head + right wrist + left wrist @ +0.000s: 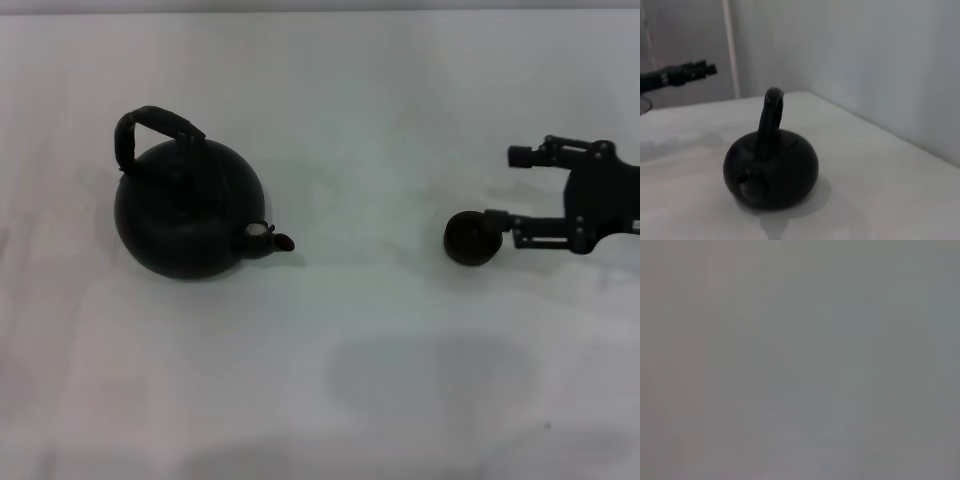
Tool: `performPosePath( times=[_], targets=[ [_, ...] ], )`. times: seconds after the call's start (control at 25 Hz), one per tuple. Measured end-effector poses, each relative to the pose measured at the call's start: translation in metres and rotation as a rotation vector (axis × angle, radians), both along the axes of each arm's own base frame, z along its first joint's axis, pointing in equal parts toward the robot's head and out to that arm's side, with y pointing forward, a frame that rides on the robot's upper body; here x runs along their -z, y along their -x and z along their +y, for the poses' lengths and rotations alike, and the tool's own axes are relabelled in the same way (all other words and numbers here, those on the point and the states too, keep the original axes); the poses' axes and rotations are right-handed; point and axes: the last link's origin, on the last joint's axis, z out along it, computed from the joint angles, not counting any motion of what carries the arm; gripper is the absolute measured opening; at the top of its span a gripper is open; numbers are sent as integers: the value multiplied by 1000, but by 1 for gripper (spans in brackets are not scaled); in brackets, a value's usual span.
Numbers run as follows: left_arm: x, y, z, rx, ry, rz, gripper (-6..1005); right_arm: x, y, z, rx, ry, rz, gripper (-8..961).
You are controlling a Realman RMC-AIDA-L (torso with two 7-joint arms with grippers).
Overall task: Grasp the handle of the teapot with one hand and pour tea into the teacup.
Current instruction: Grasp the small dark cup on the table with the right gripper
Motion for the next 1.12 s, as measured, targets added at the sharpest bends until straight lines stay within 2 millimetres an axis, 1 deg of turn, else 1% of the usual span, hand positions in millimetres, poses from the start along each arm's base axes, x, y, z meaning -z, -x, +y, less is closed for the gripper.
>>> performPosePath(
  times=[0.16, 0.44, 1.12],
  targets=[
    [1, 0, -1, -3, 1, -2, 878, 13, 5, 6, -35, 35, -93, 838],
    [1, 0, -3, -3, 2, -1, 878, 35, 6, 13, -50, 65, -229, 836],
    [2, -1, -1, 6, 7, -2, 877, 45, 0, 19, -25, 80, -329, 832]
  ],
)
